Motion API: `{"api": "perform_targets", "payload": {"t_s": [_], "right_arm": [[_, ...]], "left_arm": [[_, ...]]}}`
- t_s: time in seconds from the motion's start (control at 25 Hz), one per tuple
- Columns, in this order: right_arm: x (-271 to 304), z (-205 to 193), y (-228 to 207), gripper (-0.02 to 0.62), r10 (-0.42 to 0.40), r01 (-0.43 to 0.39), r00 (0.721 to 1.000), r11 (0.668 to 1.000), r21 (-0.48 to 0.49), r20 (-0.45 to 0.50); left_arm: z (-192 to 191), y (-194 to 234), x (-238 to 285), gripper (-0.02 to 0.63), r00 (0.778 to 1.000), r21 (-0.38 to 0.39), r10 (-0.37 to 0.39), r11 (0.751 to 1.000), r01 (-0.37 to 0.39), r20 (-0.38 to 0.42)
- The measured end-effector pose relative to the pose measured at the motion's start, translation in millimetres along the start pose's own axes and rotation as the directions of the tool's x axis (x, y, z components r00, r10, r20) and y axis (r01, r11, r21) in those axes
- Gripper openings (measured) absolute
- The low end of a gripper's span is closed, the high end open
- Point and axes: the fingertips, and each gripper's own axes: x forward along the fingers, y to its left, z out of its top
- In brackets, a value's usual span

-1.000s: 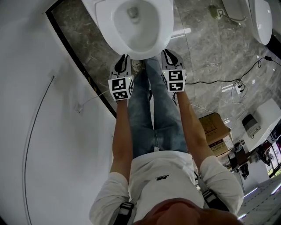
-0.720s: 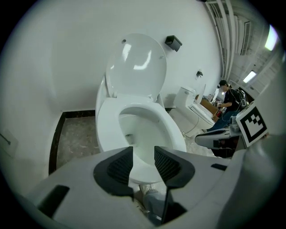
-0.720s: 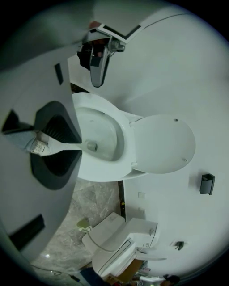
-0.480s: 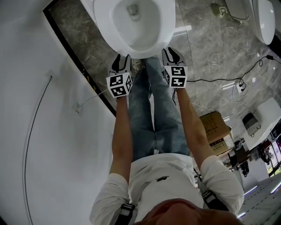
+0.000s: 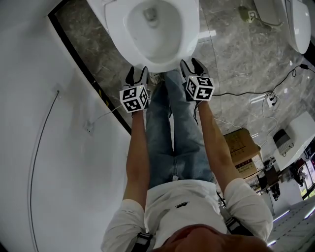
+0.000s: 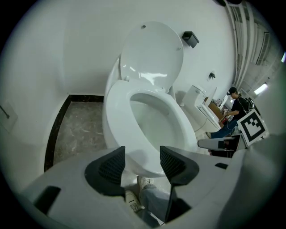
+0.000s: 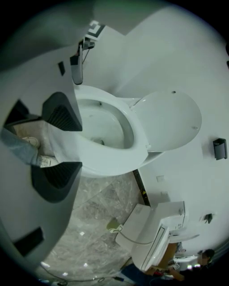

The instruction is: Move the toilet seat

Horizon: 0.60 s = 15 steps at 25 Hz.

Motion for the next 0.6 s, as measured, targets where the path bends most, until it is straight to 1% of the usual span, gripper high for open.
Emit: {"api": "perform_targets", "payload": {"t_s": [0.16,0.36,0.48,0.6], "right_arm": [[10.2,-6.2,-2.2,0.237,0.011,-0.01,1.0,0.999,0.049,-0.028],[20.8,-8.3,-1.0,0.27,0.038,-0.036,0.999,0.994,0.101,-0.026],[25.2,-11.8,-1.0,0.281,0.049,-0.043,0.998,0.99,0.135,-0.036],[30.1,-13.7,-2.9,0.287,0.061,-0.051,0.997,0.98,0.191,-0.043]], "left_arm": [[-5.6,5.8,7.1,0.253,1.0,-0.03,0.014,0.999,-0.015,-0.018],[-6.9,6.0,15.6,0.27,1.0,-0.06,0.0,0.998,-0.001,-0.015],[-7.5,5.7,18.1,0.282,1.0,-0.081,0.002,0.997,-0.003,-0.015],[-8.8,5.8,21.4,0.282,1.0,-0.094,0.012,0.995,-0.014,-0.027]]}}
